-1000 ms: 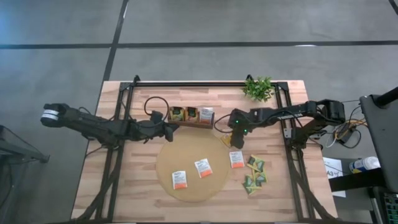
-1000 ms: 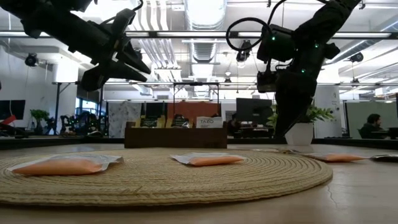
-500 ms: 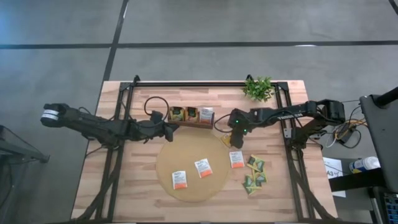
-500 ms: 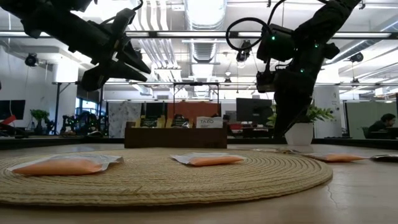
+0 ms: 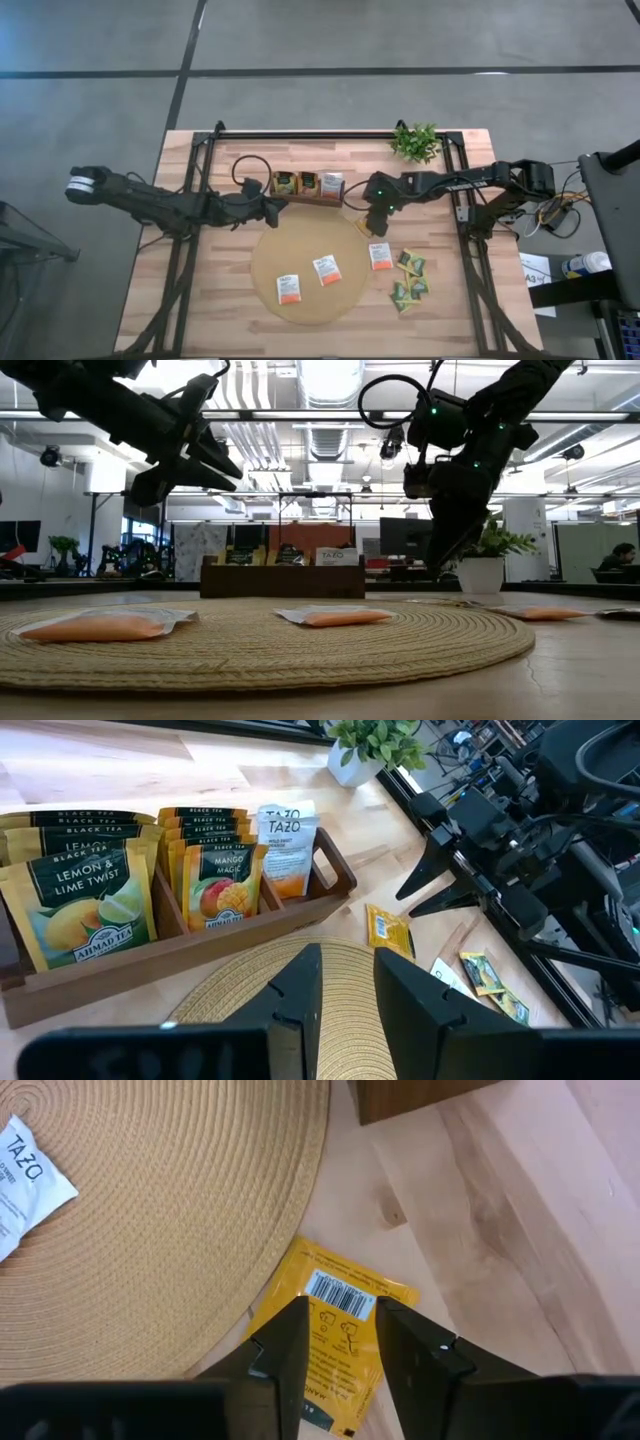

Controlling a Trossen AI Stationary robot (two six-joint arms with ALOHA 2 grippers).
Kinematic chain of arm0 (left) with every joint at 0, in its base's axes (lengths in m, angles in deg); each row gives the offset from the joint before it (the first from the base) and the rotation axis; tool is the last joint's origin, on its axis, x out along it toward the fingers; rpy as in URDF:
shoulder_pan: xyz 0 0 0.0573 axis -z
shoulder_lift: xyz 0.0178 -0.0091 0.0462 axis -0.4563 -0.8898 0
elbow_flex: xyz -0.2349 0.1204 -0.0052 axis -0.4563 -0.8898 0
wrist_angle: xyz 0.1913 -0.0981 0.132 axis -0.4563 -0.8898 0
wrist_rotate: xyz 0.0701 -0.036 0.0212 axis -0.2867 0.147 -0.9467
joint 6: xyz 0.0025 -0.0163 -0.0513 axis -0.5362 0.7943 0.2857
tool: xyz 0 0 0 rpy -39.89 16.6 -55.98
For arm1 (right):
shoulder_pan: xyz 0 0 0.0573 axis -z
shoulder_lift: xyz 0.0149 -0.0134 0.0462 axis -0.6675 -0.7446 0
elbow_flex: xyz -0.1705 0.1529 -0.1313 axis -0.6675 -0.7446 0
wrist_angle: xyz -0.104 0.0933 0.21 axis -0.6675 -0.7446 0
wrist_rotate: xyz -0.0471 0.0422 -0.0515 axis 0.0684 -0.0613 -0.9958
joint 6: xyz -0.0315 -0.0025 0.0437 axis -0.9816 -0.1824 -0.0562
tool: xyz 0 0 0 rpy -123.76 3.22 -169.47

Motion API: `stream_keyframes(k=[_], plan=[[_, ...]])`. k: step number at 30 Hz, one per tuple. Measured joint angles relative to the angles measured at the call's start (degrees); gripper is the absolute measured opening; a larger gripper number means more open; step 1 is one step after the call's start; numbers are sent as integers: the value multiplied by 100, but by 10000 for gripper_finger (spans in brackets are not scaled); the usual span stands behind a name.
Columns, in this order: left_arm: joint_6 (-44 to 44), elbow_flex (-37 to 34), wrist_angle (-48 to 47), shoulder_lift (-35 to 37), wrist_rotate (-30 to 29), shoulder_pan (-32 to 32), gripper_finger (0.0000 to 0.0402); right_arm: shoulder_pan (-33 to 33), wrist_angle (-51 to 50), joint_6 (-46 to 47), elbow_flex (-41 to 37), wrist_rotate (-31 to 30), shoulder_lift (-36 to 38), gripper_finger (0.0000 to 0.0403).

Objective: Pick & Place Tea
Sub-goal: Put the yellow tea bag into the middle section of the wooden organizer

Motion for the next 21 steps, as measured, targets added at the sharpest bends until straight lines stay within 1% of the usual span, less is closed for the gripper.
stream_keyframes(k=[11,17,21], plan=[[0,0,4,0,-2,-1,87,-2,-139,-5,2,25,0,112],[0,0,11,0,-2,0,87,-4,-429,-217,2,334,1,111],[0,0,17,1,-1,0,87,-2,-735,-235,2,365,1,111]])
